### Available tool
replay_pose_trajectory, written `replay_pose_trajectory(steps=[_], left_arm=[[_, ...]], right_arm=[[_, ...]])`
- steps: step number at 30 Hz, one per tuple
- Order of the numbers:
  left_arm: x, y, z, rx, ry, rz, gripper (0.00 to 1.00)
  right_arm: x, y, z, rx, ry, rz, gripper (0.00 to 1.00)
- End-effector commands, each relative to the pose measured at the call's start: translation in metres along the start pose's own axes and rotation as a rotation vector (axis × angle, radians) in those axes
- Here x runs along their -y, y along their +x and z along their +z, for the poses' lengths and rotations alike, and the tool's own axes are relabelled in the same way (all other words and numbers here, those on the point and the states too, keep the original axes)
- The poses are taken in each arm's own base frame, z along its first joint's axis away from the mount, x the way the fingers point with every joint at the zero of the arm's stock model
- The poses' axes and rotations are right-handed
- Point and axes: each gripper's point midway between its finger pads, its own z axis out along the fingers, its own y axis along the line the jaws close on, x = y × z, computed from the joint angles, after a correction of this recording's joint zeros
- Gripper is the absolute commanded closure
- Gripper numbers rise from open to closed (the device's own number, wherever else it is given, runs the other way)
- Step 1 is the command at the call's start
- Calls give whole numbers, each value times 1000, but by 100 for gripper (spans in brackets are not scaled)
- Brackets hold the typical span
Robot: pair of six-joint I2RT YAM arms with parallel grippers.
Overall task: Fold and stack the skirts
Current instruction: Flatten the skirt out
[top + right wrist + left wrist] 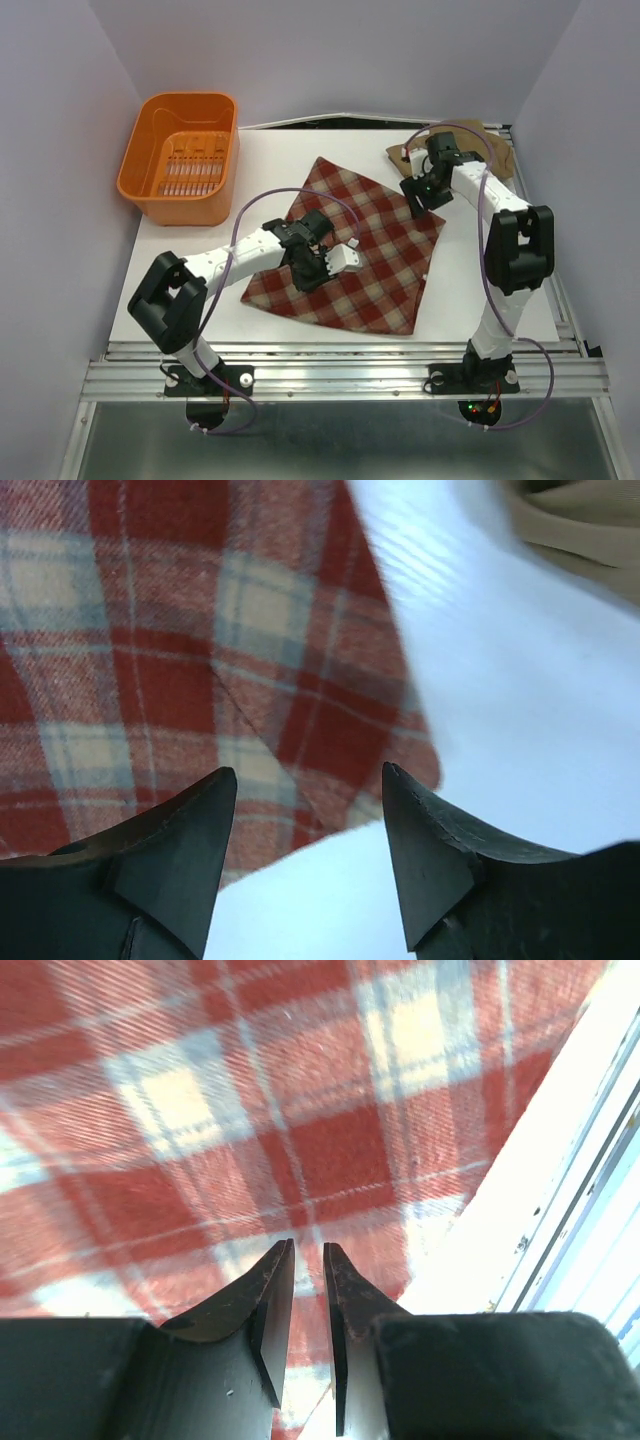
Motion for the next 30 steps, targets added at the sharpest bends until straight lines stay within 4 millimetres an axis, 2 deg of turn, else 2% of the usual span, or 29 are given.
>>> replay_pose_trajectory(steps=[1, 2, 7, 11, 15, 16, 19, 21, 22, 25, 28, 29, 30], left_arm=[[-8, -7, -10, 35, -38, -23, 70], [-7, 3, -2, 9, -28, -32, 70], [-4, 28, 22, -53, -17, -16, 70], [12, 39, 40, -107, 72, -13, 70], [35, 33, 53, -138, 132, 55, 70], [46, 28, 57, -144, 155, 93, 70], [66, 15, 65, -143, 204, 140, 70], [87, 0, 68, -128, 254, 178, 70], [93, -4, 67, -121, 271, 184, 70], [103, -27, 54, -60, 307, 182, 70], [86, -47, 29, 17, 283, 155, 66], [77, -66, 11, 77, 262, 157, 66], [59, -70, -2, 113, 245, 139, 64]], right_arm=[[-23, 5, 22, -39, -97, 21, 35], [-25, 9, 33, -61, -113, 28, 36], [-20, 10, 59, -91, -105, 41, 37], [-17, 10, 78, -108, -105, 37, 38], [-21, 6, 95, -110, -122, 11, 40], [-26, 6, 99, -115, -131, -3, 40], [-38, -2, 103, -107, -145, -57, 40], [-49, -5, 100, -98, -169, -96, 41], [-56, -8, 97, -90, -182, -114, 41], [-56, -16, 77, -60, -180, -131, 40], [-43, -25, 50, -28, -108, -182, 39], [-41, -29, 41, -8, -92, -197, 39], [-37, -39, 25, 33, -68, -221, 37]])
